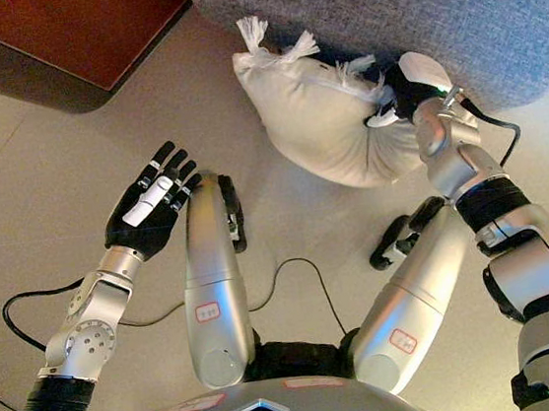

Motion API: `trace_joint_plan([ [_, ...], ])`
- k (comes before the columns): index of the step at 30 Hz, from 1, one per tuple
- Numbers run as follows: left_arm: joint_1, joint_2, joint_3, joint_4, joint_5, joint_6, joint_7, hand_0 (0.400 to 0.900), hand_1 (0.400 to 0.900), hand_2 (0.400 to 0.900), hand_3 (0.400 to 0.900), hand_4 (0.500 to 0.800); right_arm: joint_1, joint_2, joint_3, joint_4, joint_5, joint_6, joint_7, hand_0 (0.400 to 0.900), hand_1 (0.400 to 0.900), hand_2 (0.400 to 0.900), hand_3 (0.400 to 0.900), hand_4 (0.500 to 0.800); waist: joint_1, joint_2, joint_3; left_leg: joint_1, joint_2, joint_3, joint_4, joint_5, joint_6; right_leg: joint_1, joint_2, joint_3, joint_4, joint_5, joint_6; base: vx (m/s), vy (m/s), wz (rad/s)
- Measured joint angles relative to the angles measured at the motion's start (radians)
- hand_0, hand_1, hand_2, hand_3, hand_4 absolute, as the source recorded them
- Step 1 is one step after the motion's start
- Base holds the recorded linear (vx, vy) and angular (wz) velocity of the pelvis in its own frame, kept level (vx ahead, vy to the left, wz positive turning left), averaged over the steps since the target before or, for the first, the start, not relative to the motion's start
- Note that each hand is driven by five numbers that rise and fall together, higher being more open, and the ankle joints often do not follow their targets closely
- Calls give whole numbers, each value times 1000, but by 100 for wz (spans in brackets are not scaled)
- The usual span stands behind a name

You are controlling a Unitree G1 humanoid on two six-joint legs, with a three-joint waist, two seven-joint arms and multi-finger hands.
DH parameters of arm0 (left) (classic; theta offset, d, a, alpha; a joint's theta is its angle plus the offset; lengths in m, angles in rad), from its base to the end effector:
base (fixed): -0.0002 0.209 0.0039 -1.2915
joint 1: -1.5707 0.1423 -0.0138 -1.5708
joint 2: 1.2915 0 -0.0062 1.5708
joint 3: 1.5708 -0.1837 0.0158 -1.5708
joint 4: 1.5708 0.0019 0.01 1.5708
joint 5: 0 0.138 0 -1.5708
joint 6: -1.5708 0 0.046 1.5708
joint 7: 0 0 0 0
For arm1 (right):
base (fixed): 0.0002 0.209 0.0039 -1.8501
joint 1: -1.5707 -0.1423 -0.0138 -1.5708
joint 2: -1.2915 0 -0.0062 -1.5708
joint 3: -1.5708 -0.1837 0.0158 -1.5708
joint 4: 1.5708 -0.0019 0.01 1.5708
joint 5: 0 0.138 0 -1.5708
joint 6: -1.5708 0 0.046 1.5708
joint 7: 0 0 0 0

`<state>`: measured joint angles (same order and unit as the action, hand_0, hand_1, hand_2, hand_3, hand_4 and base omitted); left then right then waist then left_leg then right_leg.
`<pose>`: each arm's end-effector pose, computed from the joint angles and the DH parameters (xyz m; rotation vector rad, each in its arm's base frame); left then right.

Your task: Pick up the pillow and put it on the sofa.

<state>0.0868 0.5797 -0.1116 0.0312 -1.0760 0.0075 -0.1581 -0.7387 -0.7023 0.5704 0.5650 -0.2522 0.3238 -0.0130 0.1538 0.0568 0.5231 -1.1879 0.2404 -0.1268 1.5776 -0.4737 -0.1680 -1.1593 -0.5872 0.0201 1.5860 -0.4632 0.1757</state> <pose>0.1834 0.2424 0.0443 -0.5113 0.1479 -0.1654 0.3180 -0.2312 0.1243 -1.2194 0.2298 -0.0007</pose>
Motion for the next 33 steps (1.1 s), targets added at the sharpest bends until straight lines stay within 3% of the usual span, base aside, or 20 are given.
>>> trace_joint_plan([
  [5,0,1,0,-8,0,6,20,900,900,900,900,800,0,17,0,10,37,21,-2,400,400,400,400,500,2,0,0,1,0,-2,3,0,0,2,0,1,2,0,0,22,13,-2],
  [12,4,0,-1,-10,0,12,41,900,900,900,900,800,16,19,-27,20,121,-9,-16,400,400,400,400,500,-3,7,-1,13,6,1,-36,4,3,30,14,-25,-44,2,-1,-19,7,-6],
  [17,16,-8,-14,-9,0,13,66,900,900,900,900,800,65,18,-52,-57,122,-40,-50,400,400,400,400,500,-13,7,-1,67,26,47,-141,21,4,83,34,-62,-167,44,17,-42,47,-20],
  [20,12,-41,-19,-6,0,13,85,900,900,900,900,800,112,19,-76,-123,121,-54,-69,400,400,400,400,500,-15,7,0,141,38,88,-232,34,15,156,53,-82,-284,83,31,-90,76,-23],
  [24,-30,-76,-23,-4,1,1,105,900,900,900,900,800,150,15,-110,-177,116,-79,-93,400,400,400,400,500,-28,6,0,298,32,173,-478,121,49,314,86,-140,-579,217,38,-39,90,-20],
  [28,-68,-129,-25,35,10,-2,141,900,900,900,900,800,255,-6,-162,-263,85,-97,-102,400,400,400,400,500,-44,4,-1,541,-13,247,-775,225,75,593,97,-226,-950,374,51,10,51,-17],
  [30,-80,-147,-22,43,7,-2,156,900,900,900,900,800,309,-17,-210,-307,79,-115,-111,400,400,400,400,500,-46,1,-1,636,-39,266,-902,271,80,708,109,-263,-1120,456,46,9,15,-20],
  [33,-81,-165,-18,47,1,2,166,900,900,900,900,800,413,-23,-278,-406,78,-143,-115,400,400,400,400,500,-45,-16,-4,758,-67,283,-1051,323,79,864,129,-340,-1345,571,3,71,-49,-19],
])
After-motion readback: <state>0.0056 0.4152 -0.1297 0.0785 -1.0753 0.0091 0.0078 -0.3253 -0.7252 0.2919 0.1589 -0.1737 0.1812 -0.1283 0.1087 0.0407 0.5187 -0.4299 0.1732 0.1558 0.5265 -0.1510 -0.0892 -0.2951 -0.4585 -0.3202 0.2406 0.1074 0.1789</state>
